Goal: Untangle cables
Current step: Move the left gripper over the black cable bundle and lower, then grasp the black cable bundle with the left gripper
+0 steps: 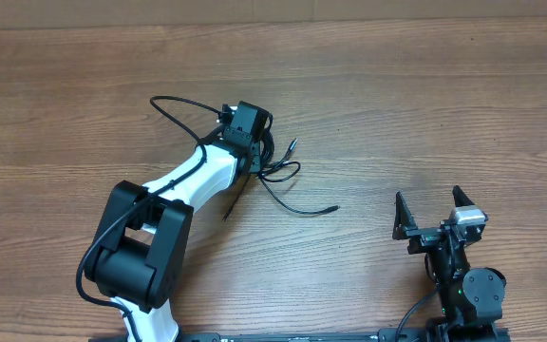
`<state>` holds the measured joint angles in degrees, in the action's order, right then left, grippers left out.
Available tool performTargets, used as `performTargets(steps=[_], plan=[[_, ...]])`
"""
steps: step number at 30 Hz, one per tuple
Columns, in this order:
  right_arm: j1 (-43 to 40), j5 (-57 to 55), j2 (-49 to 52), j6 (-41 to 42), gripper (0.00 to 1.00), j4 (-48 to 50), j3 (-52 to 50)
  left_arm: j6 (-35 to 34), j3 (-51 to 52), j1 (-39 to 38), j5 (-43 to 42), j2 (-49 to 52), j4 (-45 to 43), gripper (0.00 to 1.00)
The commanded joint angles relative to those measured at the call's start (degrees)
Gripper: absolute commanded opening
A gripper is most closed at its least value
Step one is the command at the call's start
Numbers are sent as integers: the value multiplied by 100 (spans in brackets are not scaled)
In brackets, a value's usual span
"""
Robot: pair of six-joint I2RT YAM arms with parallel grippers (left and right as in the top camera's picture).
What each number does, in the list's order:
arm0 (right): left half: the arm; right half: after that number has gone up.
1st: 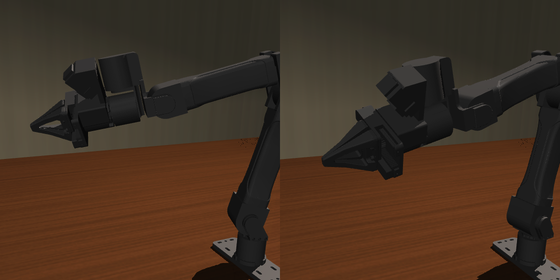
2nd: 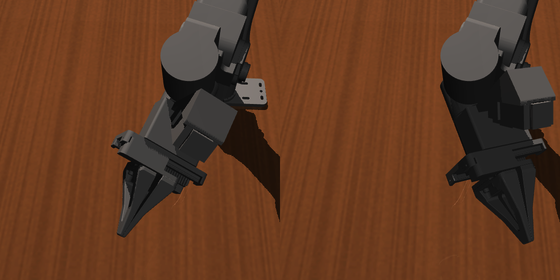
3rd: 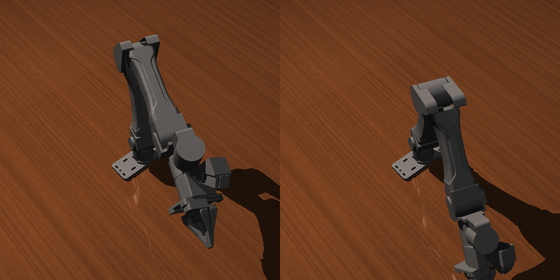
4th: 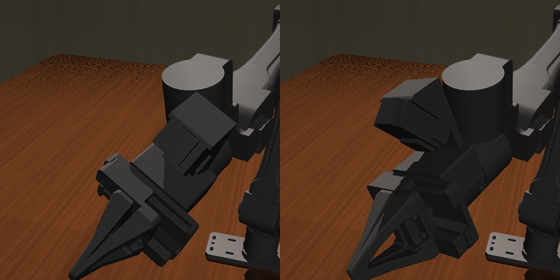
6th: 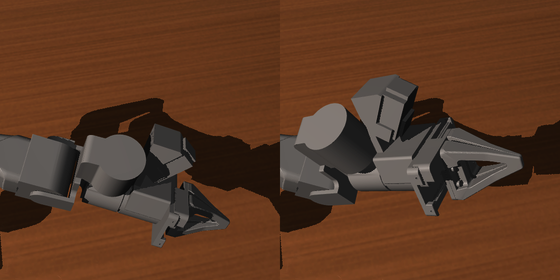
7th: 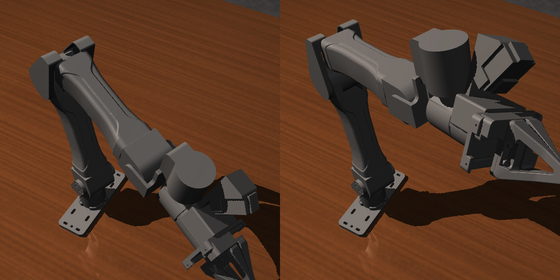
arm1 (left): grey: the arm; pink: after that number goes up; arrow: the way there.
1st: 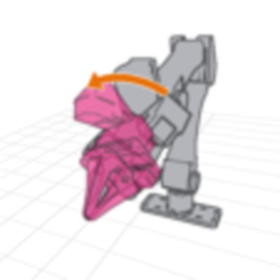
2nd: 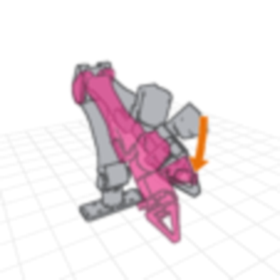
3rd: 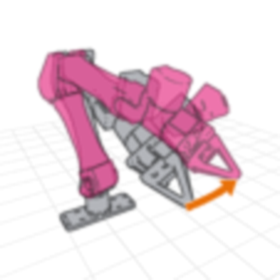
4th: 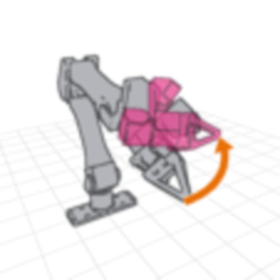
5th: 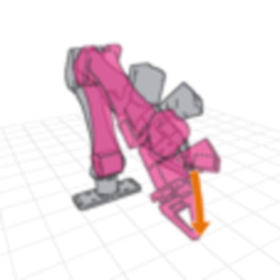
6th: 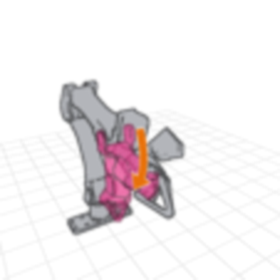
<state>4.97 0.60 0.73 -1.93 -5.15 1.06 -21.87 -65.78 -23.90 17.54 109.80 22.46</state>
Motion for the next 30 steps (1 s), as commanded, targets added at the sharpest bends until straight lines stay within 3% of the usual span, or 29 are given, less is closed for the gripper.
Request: performTargets(steps=[1,5,7,15,19,23,25,27,28,29,30], plan=[[0,-52,-57,13,100,42,-61,57,-70,37,-396,146,120,41],[0,-52,-57,13,100,42,-61,44,-70,37,-511,146,332,12],[0,-52,-57,13,100,42,-61,44,-70,37,-511,146,457,4],[0,-52,-57,13,100,42,-61,-688,-72,13,-555,144,1482,4],[0,-52,-57,13,100,42,-61,-1930,-76,15,-693,142,2105,4],[0,-52,-57,13,100,42,-61,-3840,-76,24,-2494,142,2531,4],[0,-52,-57,13,100,42,-61,-4312,-76,17,-3770,142,2538,16],[0,-52,-57,13,100,42,-61,-4398,-76,-24,-4625,142,2448,36],[0,-52,-57,13,100,42,-61,-4391,-76,-50,-4795,142,2382,56],[0,-52,-57,13,100,42,-61,-4389,-76,-66,-4896,142,2402,90],[0,-52,-57,13,100,42,-61,-4367,-76,-68,-4981,142,2468,99]])
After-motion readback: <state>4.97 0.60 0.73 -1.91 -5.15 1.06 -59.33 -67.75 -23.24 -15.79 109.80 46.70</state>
